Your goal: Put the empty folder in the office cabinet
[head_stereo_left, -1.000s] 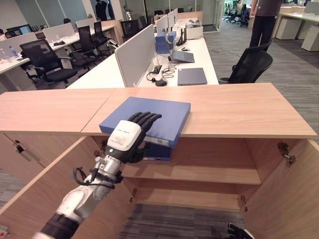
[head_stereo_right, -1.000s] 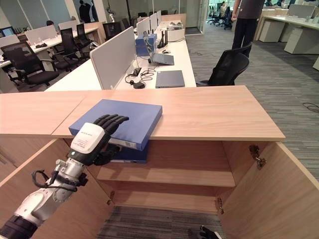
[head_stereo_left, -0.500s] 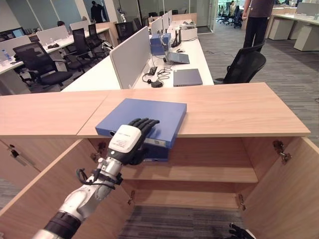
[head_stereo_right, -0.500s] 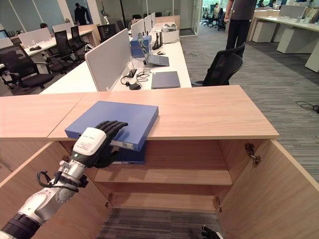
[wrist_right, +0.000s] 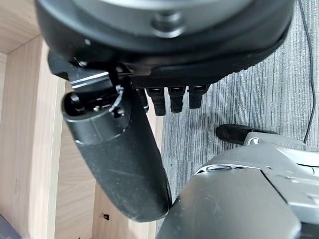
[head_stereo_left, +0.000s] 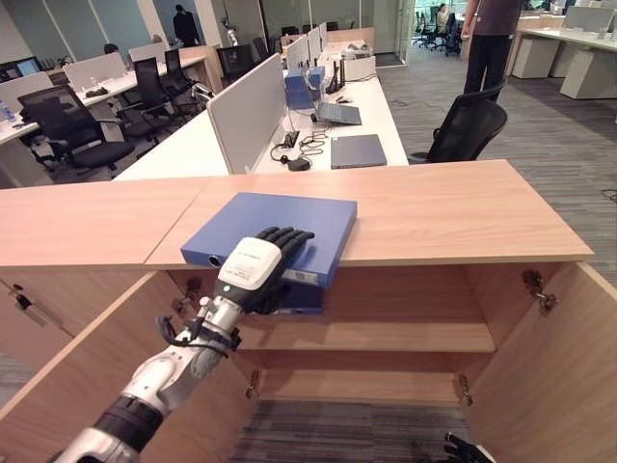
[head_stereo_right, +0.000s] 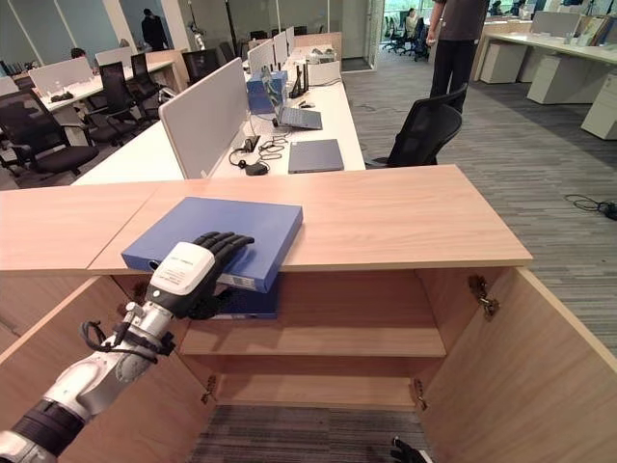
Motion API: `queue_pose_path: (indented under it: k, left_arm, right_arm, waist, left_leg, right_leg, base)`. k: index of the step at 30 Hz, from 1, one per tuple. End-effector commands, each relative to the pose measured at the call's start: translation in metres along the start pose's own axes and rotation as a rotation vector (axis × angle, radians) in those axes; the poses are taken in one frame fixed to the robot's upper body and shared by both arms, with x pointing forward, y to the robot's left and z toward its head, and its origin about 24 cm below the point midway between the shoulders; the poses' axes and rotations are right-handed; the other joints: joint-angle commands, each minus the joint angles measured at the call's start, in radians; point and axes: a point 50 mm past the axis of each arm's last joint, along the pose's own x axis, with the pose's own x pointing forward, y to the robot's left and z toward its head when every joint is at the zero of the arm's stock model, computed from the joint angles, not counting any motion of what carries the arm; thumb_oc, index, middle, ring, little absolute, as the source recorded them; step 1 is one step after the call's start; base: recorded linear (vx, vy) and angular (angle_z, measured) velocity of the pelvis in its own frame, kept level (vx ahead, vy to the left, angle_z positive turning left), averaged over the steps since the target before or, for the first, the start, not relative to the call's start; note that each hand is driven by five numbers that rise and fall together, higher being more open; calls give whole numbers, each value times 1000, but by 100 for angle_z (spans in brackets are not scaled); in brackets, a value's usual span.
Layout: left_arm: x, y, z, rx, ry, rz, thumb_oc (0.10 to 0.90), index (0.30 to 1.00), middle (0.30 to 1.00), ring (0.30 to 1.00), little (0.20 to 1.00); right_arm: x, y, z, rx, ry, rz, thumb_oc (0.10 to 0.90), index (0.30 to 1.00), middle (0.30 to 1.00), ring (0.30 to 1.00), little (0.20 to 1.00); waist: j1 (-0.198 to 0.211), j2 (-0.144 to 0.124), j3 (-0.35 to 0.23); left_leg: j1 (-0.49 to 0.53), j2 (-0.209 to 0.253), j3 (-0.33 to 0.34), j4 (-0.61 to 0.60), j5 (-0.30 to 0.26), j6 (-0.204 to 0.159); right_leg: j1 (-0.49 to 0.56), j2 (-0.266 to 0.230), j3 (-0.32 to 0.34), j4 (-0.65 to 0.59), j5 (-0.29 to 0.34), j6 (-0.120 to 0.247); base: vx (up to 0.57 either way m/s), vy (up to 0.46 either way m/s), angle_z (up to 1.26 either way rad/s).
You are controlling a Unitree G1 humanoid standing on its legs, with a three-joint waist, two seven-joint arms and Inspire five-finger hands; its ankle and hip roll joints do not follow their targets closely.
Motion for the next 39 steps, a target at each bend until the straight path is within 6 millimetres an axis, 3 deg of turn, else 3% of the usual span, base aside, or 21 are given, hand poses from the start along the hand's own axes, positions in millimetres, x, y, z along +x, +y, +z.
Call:
queue_pose_path:
  k: [1, 8, 10, 31, 35, 39]
  left_arm:
    - [52, 62, 1, 116, -96, 246, 800, 900, 900, 900, 900]
    - [58, 63, 2, 143, -106, 242, 800, 900, 900, 900, 900]
    - [58, 62, 2, 147, -106, 233, 400, 300, 300, 300, 300]
    - [53, 70, 3, 66, -85, 264, 400, 300, 300, 300, 300]
    - [50, 82, 9, 6, -103, 308, 400, 300, 300, 300, 300]
    - [38, 105, 23, -216, -141, 440, 400, 300, 300, 300, 300]
  right_arm:
    - [8, -6, 33, 10, -104, -14, 800, 900, 900, 900, 900]
    - [9, -6, 30, 14, -85, -18, 800, 900, 900, 900, 900]
    - [9, -6, 28, 12, -76, -18, 800, 900, 900, 900, 900]
    - [11, -8, 38, 12, -101, -33, 800, 900, 900, 900, 900]
    - [11, -6, 38, 1, -93, -26, 800, 900, 900, 900, 900]
    - [12, -3, 35, 2, -74, -21, 800, 900, 900, 900, 900]
  waist:
    - [-9, -31, 25]
    - [-14, -31, 24]
    - [-14, -32, 23]
    - [4, -40, 25]
    - [12, -40, 22]
    - [22, -41, 23]
  left_leg:
    - [96, 22, 68, 3, -91, -80]
    - [94, 21, 72, 3, -92, -79]
    - [94, 20, 73, 3, -93, -79]
    - [80, 18, 66, 3, -80, -73]
    - [85, 17, 61, 3, -91, -74]
    - [78, 16, 57, 3, -78, -69]
  right_leg:
    - [64, -31, 41, 18, -158, 67]
    - [57, -34, 48, 18, -156, 68]
    - [57, -34, 49, 17, -156, 68]
    - [48, -35, 46, 24, -145, 63]
    - [57, -37, 43, 20, -154, 62]
    - [52, -37, 40, 23, -144, 55]
  base:
    - [0, 0, 0]
    - [-10, 4, -4]
    - [-9, 6, -4]
    - [-3, 0, 0]
    - [-13, -3, 0]
    - [-29, -3, 0]
